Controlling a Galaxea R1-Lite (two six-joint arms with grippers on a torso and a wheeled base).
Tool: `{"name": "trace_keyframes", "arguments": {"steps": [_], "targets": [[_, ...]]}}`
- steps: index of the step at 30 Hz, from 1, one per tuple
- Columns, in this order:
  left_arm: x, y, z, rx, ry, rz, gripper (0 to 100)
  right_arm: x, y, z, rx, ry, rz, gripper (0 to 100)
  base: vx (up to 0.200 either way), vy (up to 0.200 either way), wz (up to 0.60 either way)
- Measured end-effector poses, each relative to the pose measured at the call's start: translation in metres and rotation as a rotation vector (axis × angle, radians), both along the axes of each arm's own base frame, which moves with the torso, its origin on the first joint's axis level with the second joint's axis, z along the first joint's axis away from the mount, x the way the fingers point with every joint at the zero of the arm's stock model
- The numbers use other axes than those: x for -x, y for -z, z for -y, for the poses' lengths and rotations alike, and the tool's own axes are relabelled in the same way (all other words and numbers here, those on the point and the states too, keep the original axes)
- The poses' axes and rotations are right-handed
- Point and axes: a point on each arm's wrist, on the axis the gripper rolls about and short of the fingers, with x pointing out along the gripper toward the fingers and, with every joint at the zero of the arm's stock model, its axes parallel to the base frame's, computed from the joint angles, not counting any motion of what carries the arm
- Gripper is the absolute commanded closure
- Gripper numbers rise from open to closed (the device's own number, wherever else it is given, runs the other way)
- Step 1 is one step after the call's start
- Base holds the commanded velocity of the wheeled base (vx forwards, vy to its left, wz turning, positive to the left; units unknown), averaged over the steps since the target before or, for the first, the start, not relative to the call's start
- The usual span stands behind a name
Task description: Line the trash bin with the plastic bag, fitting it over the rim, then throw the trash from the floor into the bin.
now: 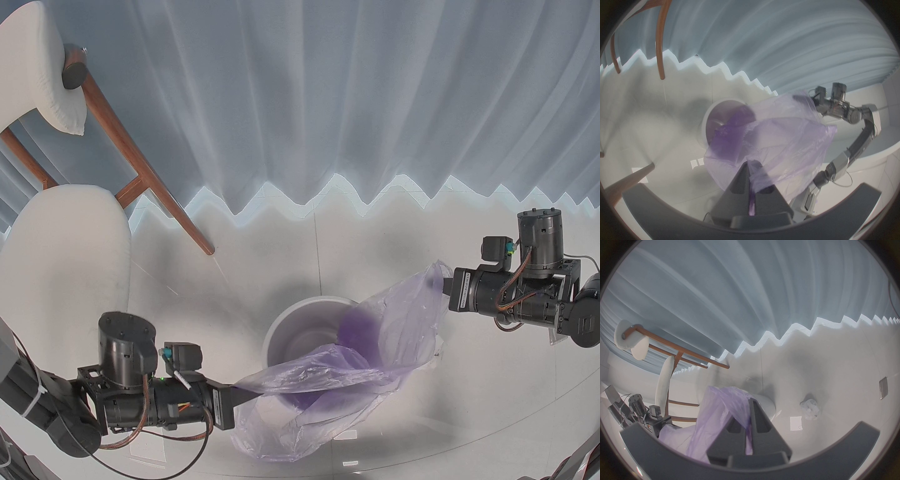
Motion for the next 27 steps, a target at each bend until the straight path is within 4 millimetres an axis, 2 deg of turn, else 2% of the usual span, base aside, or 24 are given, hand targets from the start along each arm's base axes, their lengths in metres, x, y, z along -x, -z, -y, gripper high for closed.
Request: {"name": "trace_keyframes", "arguments": {"steps": [4, 9, 14, 21, 27], "targets": [[-0.012, -0.011, 0.008, -0.015, -0.044, -0.037, 100, 0.001, 0.000, 0.001, -0.003, 0.005, -0.010, 100, 0.000, 0.000, 0.00], [-0.018, -0.018, 0.014, -0.116, -0.084, -0.163, 100, 0.005, 0.004, 0.005, 0.002, 0.006, -0.055, 100, 0.000, 0.000, 0.00], [-0.024, -0.027, 0.022, -0.157, -0.104, -0.199, 100, 0.009, 0.011, 0.009, 0.011, 0.003, -0.108, 100, 0.000, 0.000, 0.00], [-0.038, -0.029, 0.040, -0.142, -0.088, -0.189, 100, 0.010, 0.028, 0.010, 0.030, 0.000, -0.172, 100, 0.000, 0.000, 0.00], [-0.051, -0.027, 0.065, -0.117, -0.073, -0.202, 100, 0.001, 0.037, 0.007, 0.033, -0.004, -0.185, 100, 0.000, 0.000, 0.00]]}}
